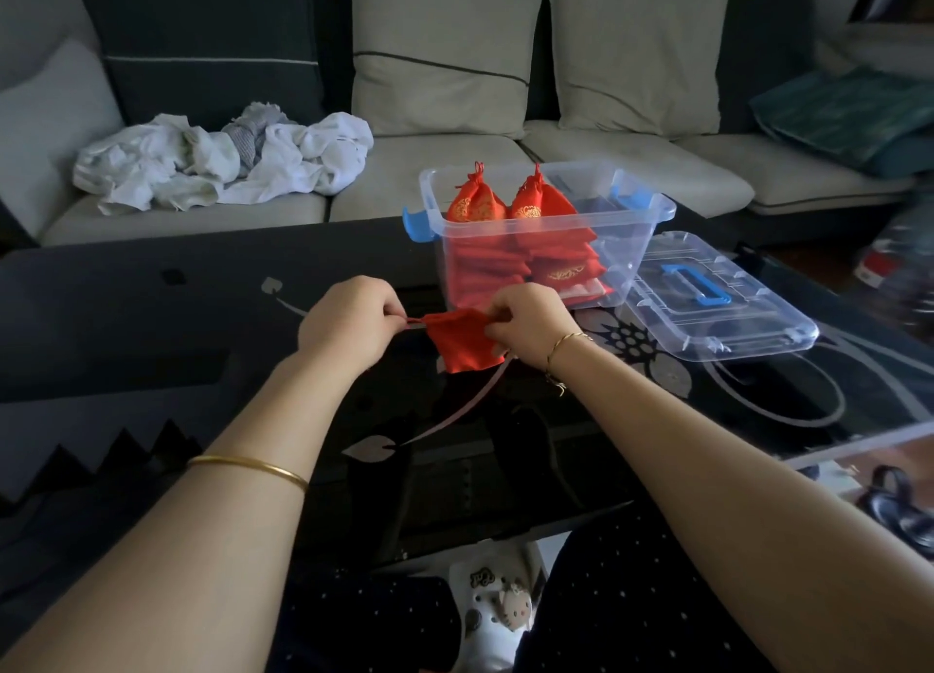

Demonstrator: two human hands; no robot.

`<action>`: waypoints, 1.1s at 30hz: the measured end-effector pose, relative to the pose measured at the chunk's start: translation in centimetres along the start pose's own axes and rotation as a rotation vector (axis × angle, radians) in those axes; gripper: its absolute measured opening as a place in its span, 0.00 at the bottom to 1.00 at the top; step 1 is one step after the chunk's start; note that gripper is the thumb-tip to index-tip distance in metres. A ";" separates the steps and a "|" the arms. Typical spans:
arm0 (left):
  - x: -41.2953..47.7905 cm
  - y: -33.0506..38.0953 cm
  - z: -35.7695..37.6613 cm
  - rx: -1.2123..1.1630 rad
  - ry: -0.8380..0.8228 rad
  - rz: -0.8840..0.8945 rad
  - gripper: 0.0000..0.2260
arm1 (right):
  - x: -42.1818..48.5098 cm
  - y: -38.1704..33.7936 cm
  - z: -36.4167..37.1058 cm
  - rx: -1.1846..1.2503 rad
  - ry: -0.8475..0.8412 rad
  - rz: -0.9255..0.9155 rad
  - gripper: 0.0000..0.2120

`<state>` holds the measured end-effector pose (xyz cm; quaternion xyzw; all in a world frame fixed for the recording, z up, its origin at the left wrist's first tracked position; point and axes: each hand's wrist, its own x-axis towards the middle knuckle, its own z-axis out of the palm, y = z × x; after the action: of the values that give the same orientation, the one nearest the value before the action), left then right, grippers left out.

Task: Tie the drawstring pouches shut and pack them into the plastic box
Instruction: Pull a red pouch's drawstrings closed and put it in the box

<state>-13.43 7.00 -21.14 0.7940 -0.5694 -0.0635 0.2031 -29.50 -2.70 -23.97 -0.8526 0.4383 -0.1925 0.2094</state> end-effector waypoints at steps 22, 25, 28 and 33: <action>-0.4 -1.4 -0.8 -0.096 0.168 -0.304 0.16 | -0.7 0.8 -1.6 0.972 -0.014 0.607 0.13; -0.2 -1.6 -0.8 -0.107 0.190 -0.322 0.16 | -0.5 0.7 -1.5 1.198 -0.034 0.750 0.15; 0.1 -1.4 -0.3 -0.316 0.173 -0.421 0.17 | -0.5 0.7 -1.4 1.304 -0.029 0.839 0.15; 0.3 -2.2 -1.2 -1.235 0.018 -0.950 0.16 | -0.5 1.4 -1.3 1.397 0.055 0.973 0.17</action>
<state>-11.01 7.65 -20.86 0.6962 -0.0279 -0.4428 0.5643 -31.38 -3.24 -23.68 -0.2393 0.5416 -0.3279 0.7361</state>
